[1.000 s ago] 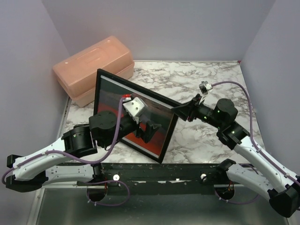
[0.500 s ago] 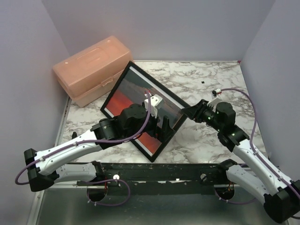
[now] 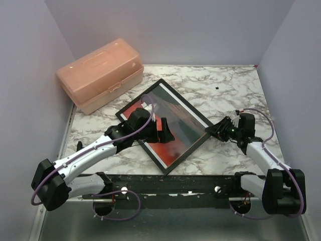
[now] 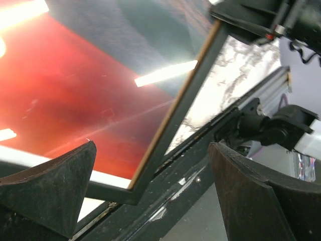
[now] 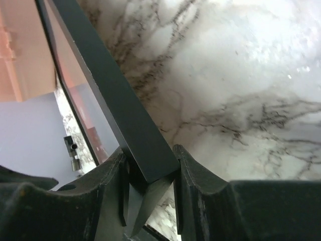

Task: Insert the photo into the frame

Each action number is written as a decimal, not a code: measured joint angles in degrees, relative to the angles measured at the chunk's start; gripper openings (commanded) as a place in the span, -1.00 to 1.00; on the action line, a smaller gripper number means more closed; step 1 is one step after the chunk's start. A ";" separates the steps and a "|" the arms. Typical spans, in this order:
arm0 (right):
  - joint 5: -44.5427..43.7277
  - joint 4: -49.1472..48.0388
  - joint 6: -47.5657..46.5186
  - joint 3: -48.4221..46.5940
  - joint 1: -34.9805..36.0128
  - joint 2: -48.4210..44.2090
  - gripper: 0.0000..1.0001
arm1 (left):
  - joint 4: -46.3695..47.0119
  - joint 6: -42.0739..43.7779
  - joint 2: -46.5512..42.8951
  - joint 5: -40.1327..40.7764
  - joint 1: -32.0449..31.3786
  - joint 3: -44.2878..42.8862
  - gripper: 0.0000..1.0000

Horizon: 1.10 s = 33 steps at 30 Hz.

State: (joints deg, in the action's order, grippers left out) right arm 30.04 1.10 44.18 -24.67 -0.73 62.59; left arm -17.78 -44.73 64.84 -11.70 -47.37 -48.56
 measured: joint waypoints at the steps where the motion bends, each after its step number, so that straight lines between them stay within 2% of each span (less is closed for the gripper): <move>1: 0.09 0.15 0.00 0.79 -0.39 0.26 -0.99 | -0.15 -0.76 -0.02 -0.20 1.42 1.22 0.97; 6: -1.29 0.46 0.04 3.06 -0.61 -2.14 -0.90 | -1.44 -2.93 -0.79 -0.35 6.36 5.64 0.97; 8: -2.43 0.44 0.17 3.61 -0.61 -2.93 0.21 | -1.79 -3.76 -1.88 -0.33 8.98 7.96 0.97; 9: -2.80 0.42 0.24 3.76 -0.61 -2.91 0.52 | -1.90 -4.07 -2.25 -0.28 9.94 8.83 0.97; 10: -3.56 0.46 -0.39 3.82 -0.57 -2.64 0.69 | -1.99 -4.57 -2.73 -0.20 11.23 9.88 0.97; 13: -7.32 0.96 -2.58 3.85 -0.79 -0.26 0.99 | -2.69 -5.49 -3.63 0.35 14.64 12.48 0.97; 24: -11.06 3.63 -7.54 -2.27 -1.11 7.48 1.00 | -3.02 -5.68 -3.63 1.57 23.78 17.94 0.97; 28: -12.94 6.88 -11.30 -9.09 -1.11 12.90 1.00 | -1.57 -5.14 -1.27 1.51 26.60 19.23 0.97; 33: -10.49 9.25 -15.69 -19.43 -1.11 24.02 0.99 | 1.99 -4.31 4.87 -0.09 27.61 17.33 0.97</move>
State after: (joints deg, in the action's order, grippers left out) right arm 19.55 10.35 28.49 -44.10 -1.85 86.61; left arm -15.79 -49.04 69.71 -11.79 -19.77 -31.22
